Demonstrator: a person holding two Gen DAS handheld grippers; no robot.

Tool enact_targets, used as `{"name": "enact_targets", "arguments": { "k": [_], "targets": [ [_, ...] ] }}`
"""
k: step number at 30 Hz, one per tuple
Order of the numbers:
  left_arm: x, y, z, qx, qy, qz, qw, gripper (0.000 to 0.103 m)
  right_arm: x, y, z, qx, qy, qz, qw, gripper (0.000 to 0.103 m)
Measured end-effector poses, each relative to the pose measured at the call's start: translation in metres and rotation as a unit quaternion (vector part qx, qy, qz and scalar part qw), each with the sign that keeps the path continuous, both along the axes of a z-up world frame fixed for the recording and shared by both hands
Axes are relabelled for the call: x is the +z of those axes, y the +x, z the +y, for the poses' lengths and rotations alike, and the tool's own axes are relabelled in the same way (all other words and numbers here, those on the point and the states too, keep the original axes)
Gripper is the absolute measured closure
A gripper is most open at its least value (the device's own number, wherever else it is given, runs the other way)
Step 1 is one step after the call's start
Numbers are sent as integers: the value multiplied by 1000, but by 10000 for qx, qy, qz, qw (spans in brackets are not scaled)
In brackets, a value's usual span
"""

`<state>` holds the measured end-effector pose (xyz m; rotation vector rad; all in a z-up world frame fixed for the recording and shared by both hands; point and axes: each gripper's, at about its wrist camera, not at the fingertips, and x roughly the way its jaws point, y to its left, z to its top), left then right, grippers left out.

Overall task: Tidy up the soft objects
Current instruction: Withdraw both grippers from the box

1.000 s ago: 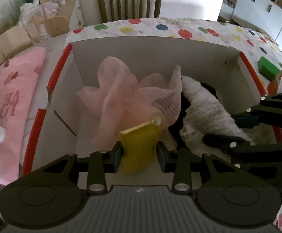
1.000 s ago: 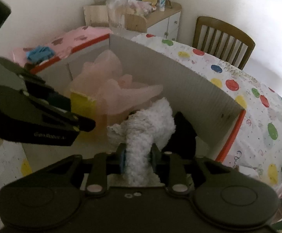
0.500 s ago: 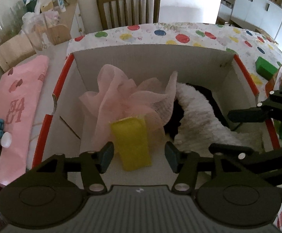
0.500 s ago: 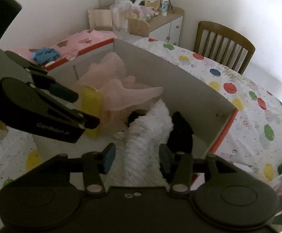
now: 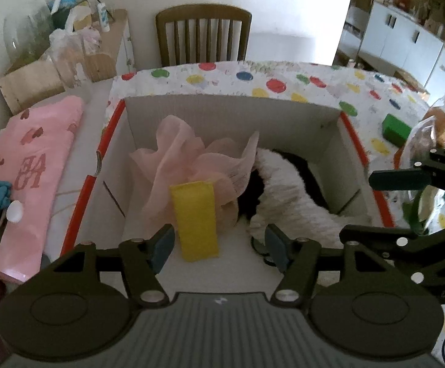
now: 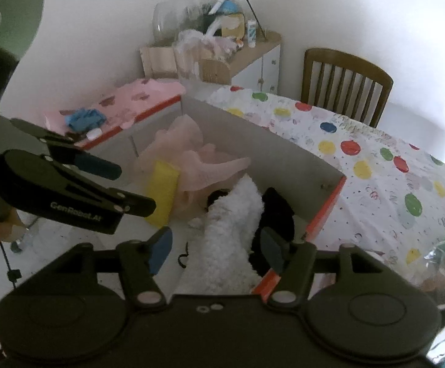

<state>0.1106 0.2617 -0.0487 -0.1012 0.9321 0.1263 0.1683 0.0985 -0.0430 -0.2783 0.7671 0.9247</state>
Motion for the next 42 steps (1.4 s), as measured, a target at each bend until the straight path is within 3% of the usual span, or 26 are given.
{"name": "enact_targets", "arguments": {
  "k": [3,11,24,26,29,42],
  "targets": [
    [8,-9,-7,-22,2,-140,9999,31,8,-6,-11,3,115,-49,9999,35],
    [31,-26,-37,-225,46,-497,9985,23,27,-22,-49,-60,440,-95,9990,20],
    [42,-38,-105,-546,-456,-820,9941,17,39,-40,-142,-598,837,-218,9945,5],
    [42,-39,-116,-603,-530,-859,9931,15,39,-41,-156,-702,863,-230,9935,4],
    [41,-37,-135,-624,-477,-892,9929,2,38,-41,-180,-860,889,-264,9920,4],
    [23,-27,-194,-512,-549,-930,9928,1,19,-28,-278,-1556,803,-158,9844,4]
  ]
}}
